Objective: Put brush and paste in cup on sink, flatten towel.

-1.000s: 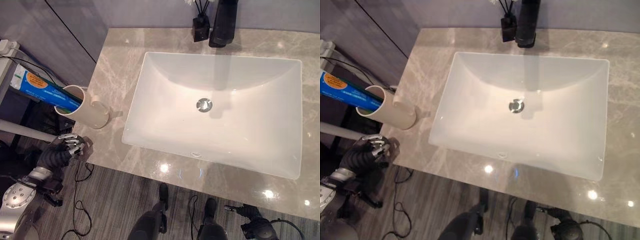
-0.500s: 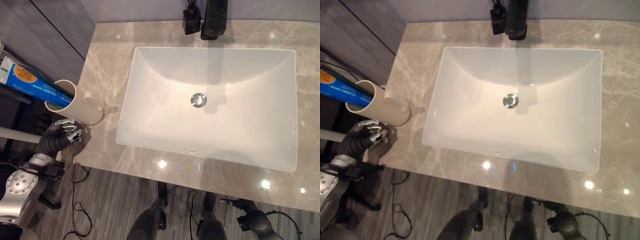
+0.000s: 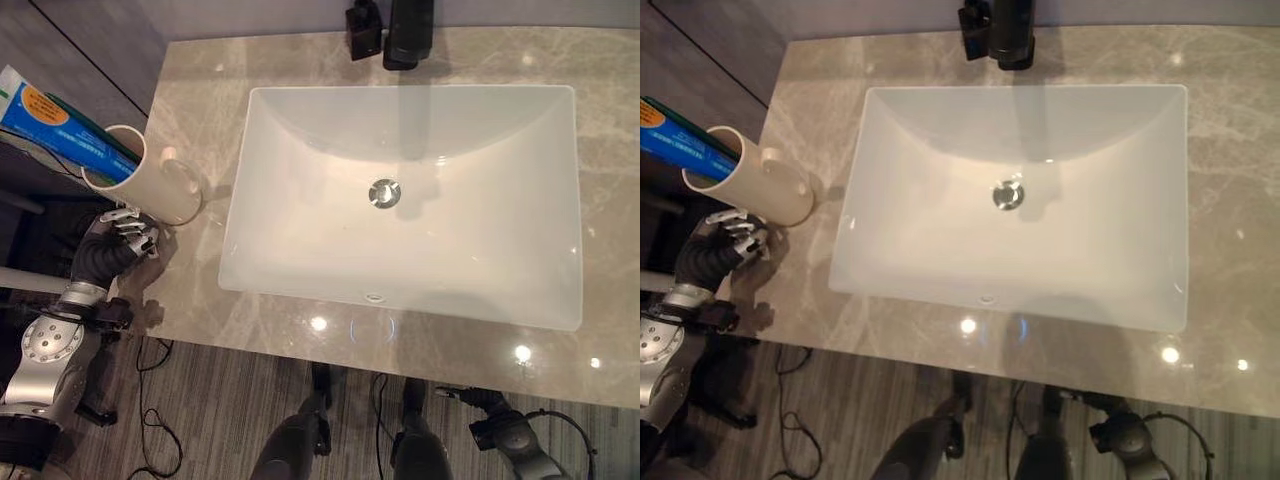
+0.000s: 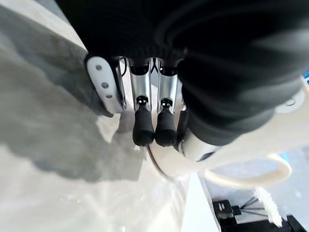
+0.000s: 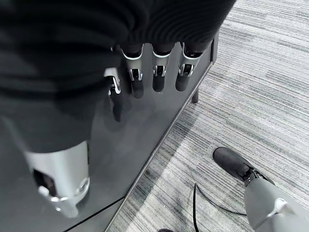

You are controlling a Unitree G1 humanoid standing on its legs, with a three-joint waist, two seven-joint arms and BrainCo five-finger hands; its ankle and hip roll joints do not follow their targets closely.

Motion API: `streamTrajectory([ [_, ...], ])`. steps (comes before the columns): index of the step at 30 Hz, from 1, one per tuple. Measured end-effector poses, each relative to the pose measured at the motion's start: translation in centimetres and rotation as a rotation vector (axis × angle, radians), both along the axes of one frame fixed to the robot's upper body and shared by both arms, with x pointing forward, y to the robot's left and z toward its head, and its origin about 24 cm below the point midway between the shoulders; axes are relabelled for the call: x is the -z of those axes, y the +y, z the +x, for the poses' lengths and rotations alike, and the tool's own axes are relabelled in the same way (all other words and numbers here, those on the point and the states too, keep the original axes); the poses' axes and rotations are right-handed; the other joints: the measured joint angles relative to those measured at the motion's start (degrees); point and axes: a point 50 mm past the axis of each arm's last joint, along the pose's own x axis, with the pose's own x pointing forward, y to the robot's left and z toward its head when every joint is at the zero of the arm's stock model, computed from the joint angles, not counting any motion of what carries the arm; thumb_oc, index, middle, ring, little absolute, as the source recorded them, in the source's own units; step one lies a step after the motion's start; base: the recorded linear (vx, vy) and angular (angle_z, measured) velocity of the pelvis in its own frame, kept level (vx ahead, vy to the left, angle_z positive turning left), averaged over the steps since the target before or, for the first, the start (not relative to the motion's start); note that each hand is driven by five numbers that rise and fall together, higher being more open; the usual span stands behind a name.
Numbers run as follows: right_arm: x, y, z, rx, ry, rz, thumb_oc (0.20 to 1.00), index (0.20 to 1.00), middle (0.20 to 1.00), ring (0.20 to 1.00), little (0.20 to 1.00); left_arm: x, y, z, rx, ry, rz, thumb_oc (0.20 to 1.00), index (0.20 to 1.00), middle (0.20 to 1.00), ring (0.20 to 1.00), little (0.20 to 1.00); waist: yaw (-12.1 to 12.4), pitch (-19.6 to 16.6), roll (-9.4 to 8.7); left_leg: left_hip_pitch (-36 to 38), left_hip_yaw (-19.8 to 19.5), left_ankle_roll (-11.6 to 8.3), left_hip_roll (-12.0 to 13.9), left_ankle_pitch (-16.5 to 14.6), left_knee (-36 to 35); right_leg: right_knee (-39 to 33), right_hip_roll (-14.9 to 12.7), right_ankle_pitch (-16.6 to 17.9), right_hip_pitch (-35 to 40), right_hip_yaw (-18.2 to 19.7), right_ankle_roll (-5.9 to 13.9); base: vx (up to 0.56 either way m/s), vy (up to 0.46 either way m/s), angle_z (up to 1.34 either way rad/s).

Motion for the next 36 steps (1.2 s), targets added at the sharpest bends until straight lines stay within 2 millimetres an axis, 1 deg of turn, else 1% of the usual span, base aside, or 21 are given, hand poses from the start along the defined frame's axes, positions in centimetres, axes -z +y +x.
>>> streamTrajectory([
  [4, 0.0, 0.1, 0.1, -0.003, -0.001, 0.001, 1.000, 1.000, 1.000, 1.000, 1.000, 0.2, 0.1, -0.5, -0.004, 0.007, 0.003, 0.200, 0.200, 0.200, 0.200, 0.200, -0.1, 0.0, -0.05, 0.2, 0.1, 0.02, 0.1, 0.0, 0.0, 0.0, 0.0, 0.0, 0.1, 0.1, 0.00, 0.00, -0.007, -0.01],
  [8, 0.2, -0.1, -0.2, 0.004, 0.014, -0.002, 1.000, 1.000, 1.000, 1.000, 1.000, 1.6, -0.4, -2.3, 0.019, 0.044, -0.018, 0.200, 0.200, 0.200, 0.200, 0.200, 0.0, 0.1, -0.17, 1.2, 0.1, 0.02, 0.1, 0.0, 0.0, 0.0, 0.1, 0.0, 1.2, 0.1, 0.00, 0.00, 0.000, 0.00],
  [11, 0.2, -0.1, -0.2, 0.004, 0.012, -0.002, 1.000, 1.000, 1.000, 1.000, 1.000, 2.0, -0.5, -3.5, 0.025, 0.065, 0.022, 0.200, 0.200, 0.200, 0.200, 0.200, 0.0, 0.1, -0.23, 1.6, 0.0, 0.02, 0.2, 0.0, 0.0, 0.0, 0.1, 0.1, 1.5, 0.1, -0.01, 0.00, 0.000, 0.00],
  [16, 0.2, -0.1, -0.3, 0.007, 0.013, 0.001, 1.000, 1.000, 1.000, 1.000, 1.000, 2.6, -1.2, -3.9, 0.015, 0.052, 0.003, 0.200, 0.200, 0.200, 0.200, 0.200, 0.2, 0.1, -0.37, 1.8, -0.1, 0.02, 0.2, 0.0, 0.0, 0.0, 0.2, 0.1, 1.8, 0.0, -0.02, -0.01, -0.006, 0.00],
  [19, 0.3, -0.1, -0.3, 0.007, 0.014, 0.001, 1.000, 1.000, 1.000, 1.000, 1.000, 2.5, -1.4, -3.8, 0.017, 0.043, 0.034, 0.200, 0.200, 0.200, 0.200, 0.200, 0.2, 0.0, -0.46, 1.7, -0.1, 0.10, 0.2, 0.1, 0.0, 0.0, 0.1, 0.2, 1.8, 0.0, -0.05, 0.00, 0.000, 0.00],
  [27, 0.3, 0.0, -0.4, 0.003, 0.011, 0.004, 1.000, 1.000, 1.000, 1.000, 1.000, 1.8, -2.2, -2.7, 0.034, 0.001, 0.058, 0.200, 0.200, 0.200, 0.200, 0.200, -0.1, -0.1, -0.51, 1.6, 0.0, 0.15, 0.2, 0.1, 0.0, 0.0, 0.1, 0.2, 1.5, 0.1, -0.09, 0.00, 0.000, 0.00],
  [31, 0.3, 0.0, -0.4, 0.003, 0.012, 0.004, 1.000, 1.000, 1.000, 1.000, 1.000, 2.0, -1.7, -2.3, -0.013, -0.010, 0.057, 0.200, 0.200, 0.200, 0.200, 0.200, -0.2, -1.3, -0.50, 0.7, 0.3, 0.38, 0.2, 0.3, 0.0, 0.0, 0.2, 0.4, 0.3, 0.5, -0.25, -0.01, -0.002, -0.04],
  [36, 0.3, 0.1, -0.4, 0.002, 0.006, 0.008, 1.000, 1.000, 1.000, 1.000, 1.000, 1.9, -1.3, -1.4, -0.088, -0.042, 0.059, 0.200, 0.200, 0.200, 0.200, 0.200, -0.2, -1.4, -0.60, 0.6, 0.9, 0.49, 0.3, 0.3, 0.0, 0.0, 0.2, 0.7, 0.0, 1.1, -0.25, 0.00, 0.000, -0.05],
])
